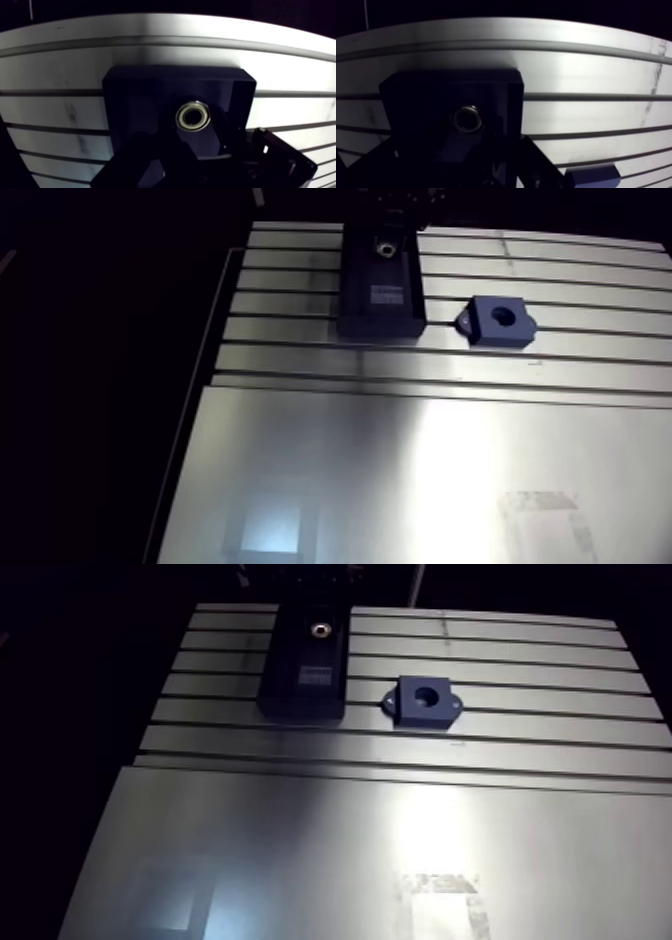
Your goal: Pick up the bearing and press it into the housing until flush.
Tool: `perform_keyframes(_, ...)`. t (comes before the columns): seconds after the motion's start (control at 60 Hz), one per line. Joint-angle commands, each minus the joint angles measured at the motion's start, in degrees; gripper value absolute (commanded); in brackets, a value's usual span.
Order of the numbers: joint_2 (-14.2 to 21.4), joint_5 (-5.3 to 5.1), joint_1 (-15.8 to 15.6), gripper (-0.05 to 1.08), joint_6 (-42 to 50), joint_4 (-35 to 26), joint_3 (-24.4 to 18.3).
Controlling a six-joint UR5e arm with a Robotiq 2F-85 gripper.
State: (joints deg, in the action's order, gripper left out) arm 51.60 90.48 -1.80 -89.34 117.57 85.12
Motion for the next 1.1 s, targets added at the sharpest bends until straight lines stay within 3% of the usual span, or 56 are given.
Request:
perform_keyframes(0.017, 0.02, 0.0, -0.05, 0.49, 0.0, -0.01, 0.0)
perform_keyframes(0.833, 0.02, 0.0, -0.49, 0.53, 0.01, 0.08, 0.26)
perform_keyframes(1.1, 0.27, 0.0, -0.49, 0.59, 0.0, 0.08, 0.17)
